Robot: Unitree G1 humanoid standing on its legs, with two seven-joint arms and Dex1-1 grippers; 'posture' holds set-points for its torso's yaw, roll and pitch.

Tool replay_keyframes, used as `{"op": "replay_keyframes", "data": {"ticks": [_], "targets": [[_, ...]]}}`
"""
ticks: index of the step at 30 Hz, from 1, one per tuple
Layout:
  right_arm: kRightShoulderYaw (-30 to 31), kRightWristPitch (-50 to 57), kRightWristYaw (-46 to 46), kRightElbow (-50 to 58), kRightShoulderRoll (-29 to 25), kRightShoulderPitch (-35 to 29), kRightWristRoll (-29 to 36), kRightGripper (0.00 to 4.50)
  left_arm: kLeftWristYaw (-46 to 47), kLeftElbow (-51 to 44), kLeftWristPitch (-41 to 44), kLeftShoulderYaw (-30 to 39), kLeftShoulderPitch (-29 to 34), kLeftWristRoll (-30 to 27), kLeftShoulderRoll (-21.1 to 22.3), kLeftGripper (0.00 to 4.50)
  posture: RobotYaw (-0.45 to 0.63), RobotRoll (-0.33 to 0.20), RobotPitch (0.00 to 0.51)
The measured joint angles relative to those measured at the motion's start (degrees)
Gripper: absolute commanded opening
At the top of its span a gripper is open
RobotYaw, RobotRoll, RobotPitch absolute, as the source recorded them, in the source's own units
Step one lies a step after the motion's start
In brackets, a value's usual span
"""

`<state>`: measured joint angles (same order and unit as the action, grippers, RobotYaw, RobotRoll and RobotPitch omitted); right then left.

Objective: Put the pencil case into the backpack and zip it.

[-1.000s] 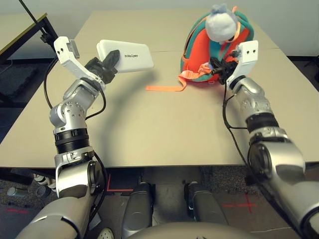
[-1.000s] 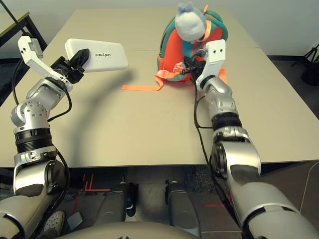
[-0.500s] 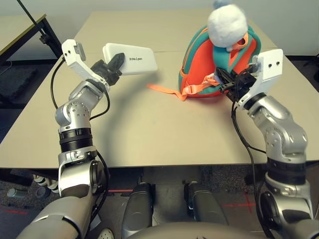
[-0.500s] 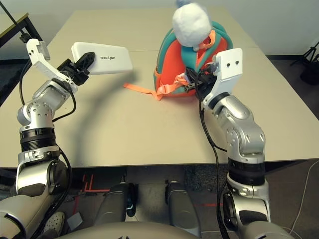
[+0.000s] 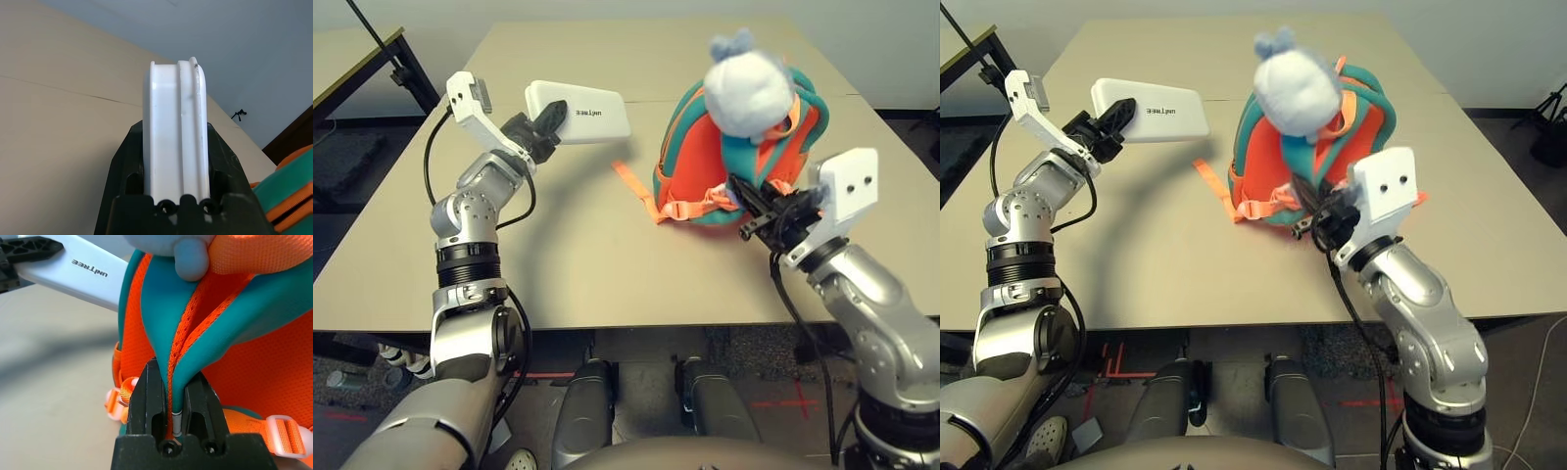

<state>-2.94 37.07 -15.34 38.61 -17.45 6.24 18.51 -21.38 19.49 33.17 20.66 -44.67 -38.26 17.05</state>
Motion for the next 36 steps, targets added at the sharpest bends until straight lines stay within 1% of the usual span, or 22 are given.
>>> {"op": "replay_keyframes", "data": {"ticks": [3, 7, 13, 18, 23, 29, 36], "targets": [[0.8, -1.5, 0.3, -3.7, 0.1, 1.2, -2.0, 0.13, -1.1, 0.0, -0.1, -0.2, -0.2, 0.0, 0.1, 1.31, -0.09, 0.0, 0.1], [2.3, -2.2, 0.8, -5.4, 0.4, 3.0, -3.4, 0.13, -3.3, -0.4, -0.1, -0.7, -0.9, 0.0, 1.2, 1.31, -0.08, 0.0, 0.098], [2.5, -2.3, 1.0, -8.4, 0.4, 4.4, -4.4, 0.13, -8.3, -3.6, 2.0, -1.0, -3.7, -1.3, 5.1, 1.31, -0.07, 0.0, 0.097], [2.7, -2.5, 0.8, -9.8, 0.3, 5.8, -4.8, 0.13, -14.3, -6.7, 6.4, -1.7, -6.6, -4.2, 8.8, 1.31, -0.07, 0.0, 0.099], [3.1, -2.1, 0.8, -10.4, 0.3, 6.7, -5.2, 0.13, -19.3, -7.4, 9.8, -2.1, -9.1, -6.7, 11.2, 1.31, -0.08, 0.0, 0.101], [3.9, -1.8, 0.8, -10.5, 0.5, 6.9, -5.3, 0.13, -23.1, -5.5, 10.7, -3.4, -10.8, -6.7, 12.3, 1.31, -0.09, 0.0, 0.1], [4.0, -1.6, 0.8, -10.8, 0.6, 7.2, -5.4, 0.13, -25.7, -3.9, 10.7, -6.0, -10.8, -5.9, 12.4, 1.31, -0.09, 0.0, 0.095]]}}
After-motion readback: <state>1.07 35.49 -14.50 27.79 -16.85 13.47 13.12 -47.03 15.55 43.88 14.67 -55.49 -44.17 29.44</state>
